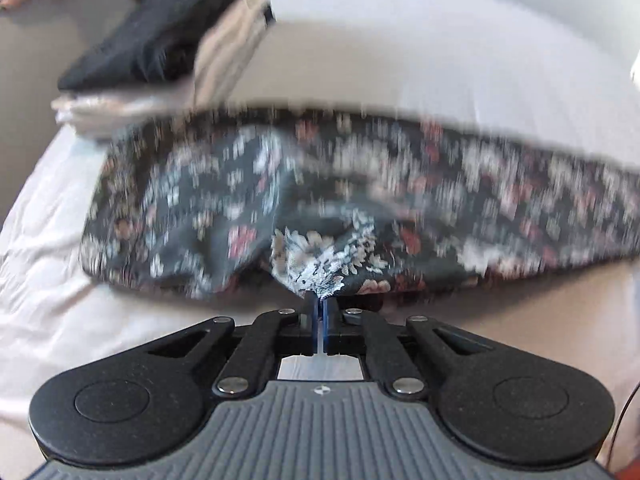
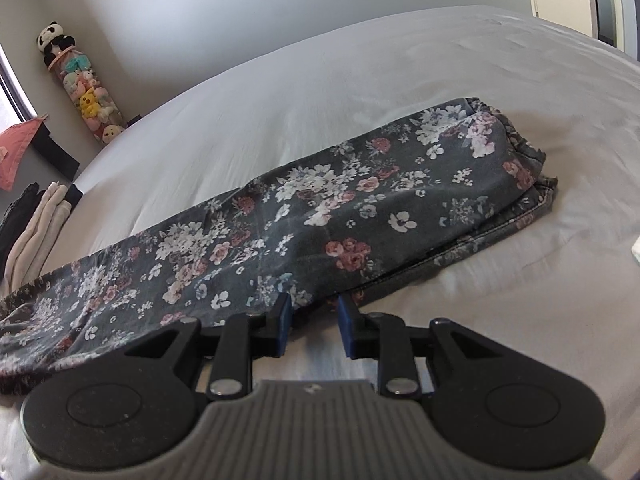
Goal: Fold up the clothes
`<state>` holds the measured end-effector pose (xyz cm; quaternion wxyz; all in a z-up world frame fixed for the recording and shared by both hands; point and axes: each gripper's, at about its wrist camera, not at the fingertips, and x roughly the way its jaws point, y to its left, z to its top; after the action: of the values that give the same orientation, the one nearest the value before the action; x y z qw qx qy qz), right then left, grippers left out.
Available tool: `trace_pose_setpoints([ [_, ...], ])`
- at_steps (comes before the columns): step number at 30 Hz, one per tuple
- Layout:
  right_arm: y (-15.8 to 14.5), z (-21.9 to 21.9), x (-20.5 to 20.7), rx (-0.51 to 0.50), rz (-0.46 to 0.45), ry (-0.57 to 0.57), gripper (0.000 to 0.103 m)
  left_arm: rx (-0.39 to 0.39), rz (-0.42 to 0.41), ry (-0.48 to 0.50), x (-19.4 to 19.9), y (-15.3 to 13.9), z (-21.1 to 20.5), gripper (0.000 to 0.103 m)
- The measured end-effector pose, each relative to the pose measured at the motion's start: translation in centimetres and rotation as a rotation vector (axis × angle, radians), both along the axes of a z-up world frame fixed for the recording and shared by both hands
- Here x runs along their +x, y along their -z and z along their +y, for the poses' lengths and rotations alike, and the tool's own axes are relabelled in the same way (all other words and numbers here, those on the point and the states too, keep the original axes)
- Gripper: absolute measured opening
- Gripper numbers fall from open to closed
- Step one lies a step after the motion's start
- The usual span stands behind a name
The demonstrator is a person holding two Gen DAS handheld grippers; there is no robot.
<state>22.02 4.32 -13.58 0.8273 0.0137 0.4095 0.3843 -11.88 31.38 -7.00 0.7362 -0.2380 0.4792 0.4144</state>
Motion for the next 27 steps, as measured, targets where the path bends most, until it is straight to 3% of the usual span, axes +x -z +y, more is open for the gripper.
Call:
trace_pose_setpoints([
  [5,0.0,-1.0,0.9,-0.001,0.016,0.058,0.030,-0.076,0.056,-0.032,-0.5,3.7,-0.2,0.002],
  [9,-0.4,-2.9,2.8,0.033,0.023,0.156,0.031,-0.076,0.066,-0.049,-0.5,5.8,-0.1,0.002],
  [13,0.1,-5.9,5.7,0.143,0.117,0.319,0.041,-0.049,0.035,-0.048,-0.9,6.3,-0.4,0.005],
  [14,0.5,-6.7,6.5,0.180,0.152,0.361,0.047,-0.043,0.021,-0.050,-1.2,6.3,-0.6,0.006],
  [16,1.3,-8.1,7.8,0.251,0.209,0.439,0.056,-0.033,-0.006,-0.060,-1.6,6.4,-0.8,0.016],
  [22,3.7,-9.6,11.6,0.385,0.320,0.574,0.057,-0.005,-0.050,-0.091,-2.3,7.0,-1.2,0.028],
  [27,4.0,-9.0,13.7,0.414,0.297,0.595,0.058,0.026,-0.048,-0.085,-1.7,7.3,-1.1,0.034],
])
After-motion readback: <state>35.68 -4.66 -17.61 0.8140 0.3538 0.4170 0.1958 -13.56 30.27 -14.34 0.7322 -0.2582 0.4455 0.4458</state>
